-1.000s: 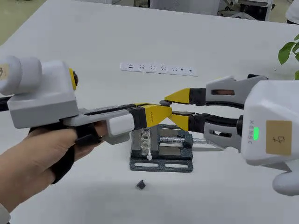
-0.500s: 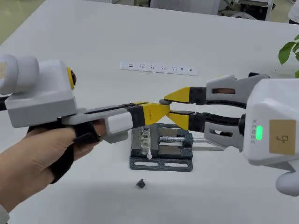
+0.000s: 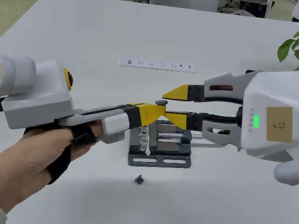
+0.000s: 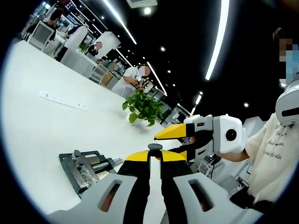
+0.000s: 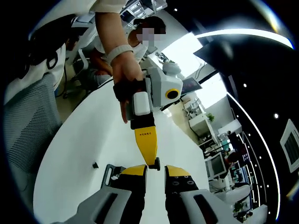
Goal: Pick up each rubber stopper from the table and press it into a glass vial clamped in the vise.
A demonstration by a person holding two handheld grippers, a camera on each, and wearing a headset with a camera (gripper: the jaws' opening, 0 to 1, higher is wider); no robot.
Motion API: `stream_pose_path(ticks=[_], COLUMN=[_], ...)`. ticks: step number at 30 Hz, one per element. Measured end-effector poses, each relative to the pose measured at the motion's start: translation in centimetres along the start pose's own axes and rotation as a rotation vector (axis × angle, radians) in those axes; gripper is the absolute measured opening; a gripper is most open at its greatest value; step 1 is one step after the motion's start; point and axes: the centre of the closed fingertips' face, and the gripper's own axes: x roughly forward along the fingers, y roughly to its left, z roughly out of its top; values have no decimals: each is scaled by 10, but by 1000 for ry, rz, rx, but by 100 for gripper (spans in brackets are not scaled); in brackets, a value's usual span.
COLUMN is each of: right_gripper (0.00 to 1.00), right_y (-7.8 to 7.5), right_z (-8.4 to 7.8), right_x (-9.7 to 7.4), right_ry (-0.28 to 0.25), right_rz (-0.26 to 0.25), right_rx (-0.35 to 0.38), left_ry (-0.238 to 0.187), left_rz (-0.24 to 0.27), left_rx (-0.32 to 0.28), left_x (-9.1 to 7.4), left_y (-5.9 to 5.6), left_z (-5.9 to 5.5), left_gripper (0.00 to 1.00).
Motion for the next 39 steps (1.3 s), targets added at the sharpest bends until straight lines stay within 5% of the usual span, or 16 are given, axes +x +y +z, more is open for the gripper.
stream_pose_path(ticks=[6, 14, 22, 24, 30, 39], right_gripper=[20, 27, 26, 25, 21, 16], right_y=[1, 21, 47, 55, 66, 85], right_z=[0, -6, -11, -11, -12, -11], right_x=[-4, -7, -10, -11, -4, 1], right_ry=[-30, -26, 8, 17, 39, 64], right_rz=[46, 232, 430, 487, 532, 601], right_rx=[144, 289, 371, 339, 333, 347], left_ry=[46, 149, 285, 326, 432, 457], left_rz=[41, 39, 25, 16, -16, -34], left_rx=[90, 234, 445, 495, 563, 574], left_x=[-6, -10, -6, -5, -2, 0], left_y=[7, 10, 4, 2, -3, -5], left_z=[-9, -24, -43, -50, -76, -87], left_gripper=[3, 3, 3, 3, 3, 3])
